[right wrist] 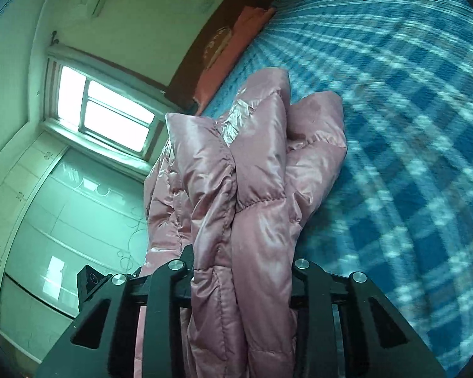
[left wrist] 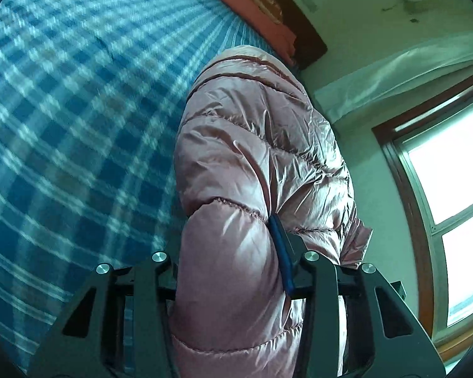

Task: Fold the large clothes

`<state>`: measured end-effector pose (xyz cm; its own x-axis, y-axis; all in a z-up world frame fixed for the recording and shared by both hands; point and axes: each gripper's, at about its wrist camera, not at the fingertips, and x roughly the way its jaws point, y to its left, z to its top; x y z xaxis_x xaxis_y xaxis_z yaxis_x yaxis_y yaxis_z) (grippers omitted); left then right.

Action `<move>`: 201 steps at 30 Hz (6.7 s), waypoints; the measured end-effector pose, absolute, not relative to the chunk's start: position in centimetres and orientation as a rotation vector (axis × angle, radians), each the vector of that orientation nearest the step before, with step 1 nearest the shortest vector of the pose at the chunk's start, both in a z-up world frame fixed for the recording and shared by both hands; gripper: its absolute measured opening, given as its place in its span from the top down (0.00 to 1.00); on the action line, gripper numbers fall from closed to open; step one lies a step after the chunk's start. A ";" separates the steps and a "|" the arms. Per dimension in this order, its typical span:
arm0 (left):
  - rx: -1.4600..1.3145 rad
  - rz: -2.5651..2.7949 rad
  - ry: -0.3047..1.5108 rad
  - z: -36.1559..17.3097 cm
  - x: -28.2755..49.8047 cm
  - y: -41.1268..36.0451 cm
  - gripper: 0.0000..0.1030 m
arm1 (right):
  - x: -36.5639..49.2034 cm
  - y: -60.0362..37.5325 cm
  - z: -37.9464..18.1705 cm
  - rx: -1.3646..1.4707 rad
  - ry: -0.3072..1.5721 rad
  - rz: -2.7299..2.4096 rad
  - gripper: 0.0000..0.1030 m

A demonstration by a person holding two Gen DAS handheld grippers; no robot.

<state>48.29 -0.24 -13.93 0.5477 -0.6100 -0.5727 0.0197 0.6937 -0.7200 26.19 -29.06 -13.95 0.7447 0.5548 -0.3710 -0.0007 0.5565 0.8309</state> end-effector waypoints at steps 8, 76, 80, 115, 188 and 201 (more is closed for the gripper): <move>-0.746 -0.348 0.851 -12.1 50.4 7.1 0.60 | 32.0 -22.9 -12.5 0.931 0.671 0.480 0.70; -0.800 -0.305 0.907 -14.8 35.0 13.9 0.53 | 24.2 -20.1 -19.7 1.031 0.857 0.501 0.77; -0.760 -0.288 0.900 -14.4 34.8 13.8 0.48 | 23.7 -20.9 -20.4 1.051 0.856 0.486 0.71; -0.365 0.094 0.859 -9.8 28.0 14.6 0.25 | 11.9 -23.7 -16.6 0.739 0.894 0.117 0.42; -0.093 0.095 0.638 1.1 19.3 8.4 0.03 | 2.3 -11.5 -1.9 0.138 0.629 -0.021 0.21; -0.097 0.102 0.638 1.1 19.2 8.6 0.03 | 2.3 -11.3 -2.0 0.137 0.633 -0.016 0.21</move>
<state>19.24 8.56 1.09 0.7985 0.0649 -0.5985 -0.1246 0.9905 -0.0589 2.34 -11.30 -2.04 0.8065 0.0268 -0.5906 0.0567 0.9909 0.1225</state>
